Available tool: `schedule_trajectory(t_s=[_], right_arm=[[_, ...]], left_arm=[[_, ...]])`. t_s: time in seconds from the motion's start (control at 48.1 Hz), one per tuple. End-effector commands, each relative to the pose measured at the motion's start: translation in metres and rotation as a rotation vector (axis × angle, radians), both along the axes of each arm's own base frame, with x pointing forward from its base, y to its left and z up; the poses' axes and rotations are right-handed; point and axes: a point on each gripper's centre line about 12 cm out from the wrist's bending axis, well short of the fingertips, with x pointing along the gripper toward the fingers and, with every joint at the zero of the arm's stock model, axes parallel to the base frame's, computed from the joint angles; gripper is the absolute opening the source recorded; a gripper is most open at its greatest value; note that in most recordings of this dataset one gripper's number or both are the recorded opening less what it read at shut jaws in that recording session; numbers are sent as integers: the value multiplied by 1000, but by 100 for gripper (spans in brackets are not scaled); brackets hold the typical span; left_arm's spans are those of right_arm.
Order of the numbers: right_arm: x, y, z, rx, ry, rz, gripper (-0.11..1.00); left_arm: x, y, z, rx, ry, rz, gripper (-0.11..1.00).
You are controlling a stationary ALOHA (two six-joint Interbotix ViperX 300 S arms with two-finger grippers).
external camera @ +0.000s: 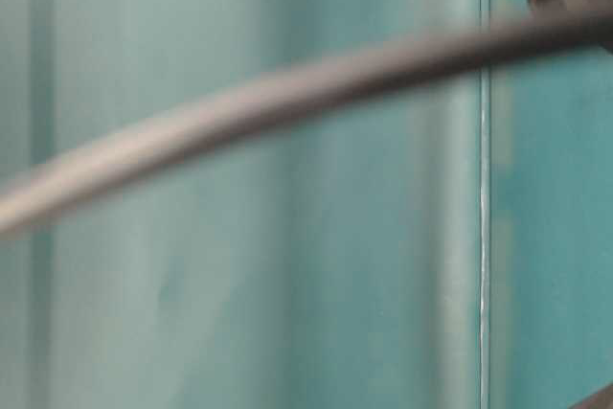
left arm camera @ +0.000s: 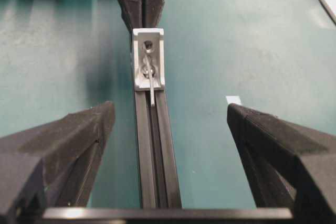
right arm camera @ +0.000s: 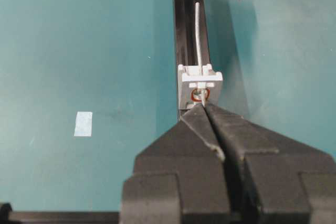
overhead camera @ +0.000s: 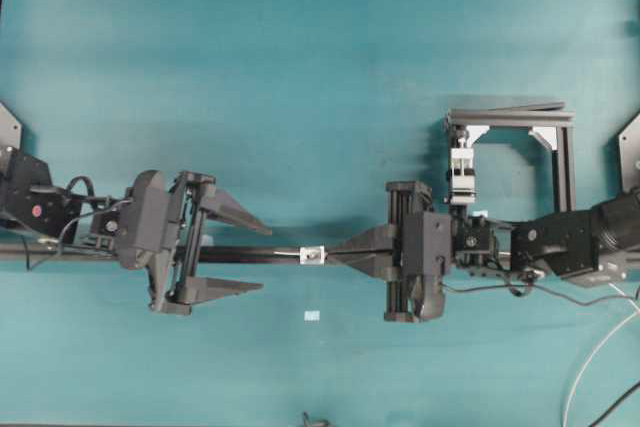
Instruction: Insert the wire through the hole in the metal fitting marked with a red label.
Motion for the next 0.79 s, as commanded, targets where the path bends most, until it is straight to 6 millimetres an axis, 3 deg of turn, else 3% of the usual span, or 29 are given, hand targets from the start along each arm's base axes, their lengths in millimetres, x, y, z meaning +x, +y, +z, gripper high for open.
schedule_trajectory(t_s=[0.0,0.229,0.52,0.582,0.666,0.77], right_arm=[[6,-1,10,7,-32,-6,-1],[5,-2,9,7,-26,-8,-1],[5,-2,8,7,-23,-7,-1],[5,-2,9,8,-25,-7,-1],[5,-2,9,8,-25,-7,-1],[5,-2,8,7,-23,-7,-1]], left_arm=[[10,-1,6,-13,-17,10,53],[22,1,8,-20,-3,25,52],[24,1,7,-25,16,28,50],[24,1,7,-39,21,31,41],[24,2,8,-54,22,35,19],[23,2,11,-57,15,32,1]])
